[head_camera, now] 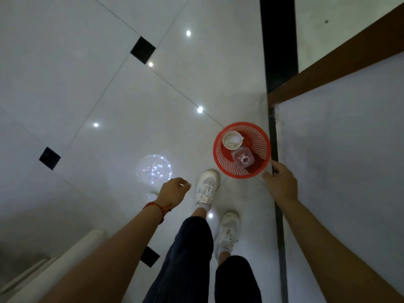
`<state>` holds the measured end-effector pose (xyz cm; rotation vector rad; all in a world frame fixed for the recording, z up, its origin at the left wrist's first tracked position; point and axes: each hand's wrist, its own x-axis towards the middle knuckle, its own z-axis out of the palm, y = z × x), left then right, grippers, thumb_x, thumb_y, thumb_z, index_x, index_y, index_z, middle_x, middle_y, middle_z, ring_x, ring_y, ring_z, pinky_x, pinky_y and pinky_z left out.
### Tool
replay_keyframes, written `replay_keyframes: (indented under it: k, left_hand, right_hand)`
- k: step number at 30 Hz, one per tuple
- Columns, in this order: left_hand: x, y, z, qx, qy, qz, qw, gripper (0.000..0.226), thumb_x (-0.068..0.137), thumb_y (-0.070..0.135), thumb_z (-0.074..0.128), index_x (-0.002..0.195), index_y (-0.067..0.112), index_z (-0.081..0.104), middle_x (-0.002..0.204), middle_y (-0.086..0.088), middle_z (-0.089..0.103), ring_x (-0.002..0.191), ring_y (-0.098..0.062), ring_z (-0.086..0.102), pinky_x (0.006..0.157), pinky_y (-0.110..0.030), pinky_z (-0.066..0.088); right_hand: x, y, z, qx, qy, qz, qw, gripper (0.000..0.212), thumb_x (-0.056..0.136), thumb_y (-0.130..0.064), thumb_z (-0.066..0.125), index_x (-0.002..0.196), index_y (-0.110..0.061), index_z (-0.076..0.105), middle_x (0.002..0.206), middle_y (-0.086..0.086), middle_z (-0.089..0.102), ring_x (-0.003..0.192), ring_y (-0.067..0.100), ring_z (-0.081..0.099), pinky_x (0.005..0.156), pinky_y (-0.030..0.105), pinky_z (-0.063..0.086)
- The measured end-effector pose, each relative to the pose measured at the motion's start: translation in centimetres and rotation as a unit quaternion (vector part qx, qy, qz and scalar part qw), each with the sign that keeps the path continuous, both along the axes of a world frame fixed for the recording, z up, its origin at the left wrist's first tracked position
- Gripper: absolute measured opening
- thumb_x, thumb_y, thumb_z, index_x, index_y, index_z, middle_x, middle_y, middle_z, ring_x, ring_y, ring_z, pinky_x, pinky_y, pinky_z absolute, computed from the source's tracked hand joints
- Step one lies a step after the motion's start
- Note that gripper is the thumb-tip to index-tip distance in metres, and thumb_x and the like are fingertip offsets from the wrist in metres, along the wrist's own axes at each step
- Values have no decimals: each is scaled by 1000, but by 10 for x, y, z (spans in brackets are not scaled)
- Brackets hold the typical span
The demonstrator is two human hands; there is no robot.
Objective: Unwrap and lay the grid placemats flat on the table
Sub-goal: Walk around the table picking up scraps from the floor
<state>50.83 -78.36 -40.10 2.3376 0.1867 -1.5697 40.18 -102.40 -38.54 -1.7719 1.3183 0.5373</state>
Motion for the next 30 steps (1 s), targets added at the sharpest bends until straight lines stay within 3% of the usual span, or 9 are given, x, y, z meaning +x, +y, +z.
replay_keyframes:
  k: [9,12,15,20,27,30]
  left_hand:
    - [4,17,95,-40,-73,50,995,31,92,29,48,113,9,61,112,-13,66,102,-25,60,86,-27,43]
    - [-11,37,127,-37,-106,95,989,29,92,29,49,111,10,62,111,-12,66,95,-19,57,81,-23,38]
    - [-39,61,159,-35,-130,169,976,28,92,27,50,110,10,62,111,-11,65,101,-23,59,86,-27,41]
    - [-106,97,201,-67,-138,354,922,27,92,21,49,110,4,61,97,-10,64,94,-26,60,87,-36,46]
    - [-206,165,220,-45,-140,496,856,25,92,20,51,106,2,63,103,-16,65,93,-25,57,91,-38,46]
    - [-250,200,220,-32,-136,542,829,25,91,18,52,104,0,64,106,-20,66,88,-22,54,83,-33,44]
  right_hand:
    - [-20,28,96,-3,-23,85,996,34,92,-15,50,125,-6,53,130,14,55,121,27,50,101,35,38]
    - [-17,37,122,-4,-42,163,986,33,92,-15,50,123,-6,54,126,13,57,116,25,52,94,29,40]
    - [-12,41,147,-7,-64,225,972,31,91,-17,52,120,-8,57,121,11,59,110,24,55,84,23,37]
    - [-21,52,186,-20,-74,303,950,29,92,-23,49,119,-14,57,120,8,60,107,23,56,86,29,43]
    - [-47,103,219,8,-52,399,915,23,93,-13,48,112,-8,60,107,12,62,95,22,54,81,28,40]
    - [-56,137,216,17,-9,456,890,28,93,-14,49,117,-5,58,119,12,62,107,28,56,89,31,41]
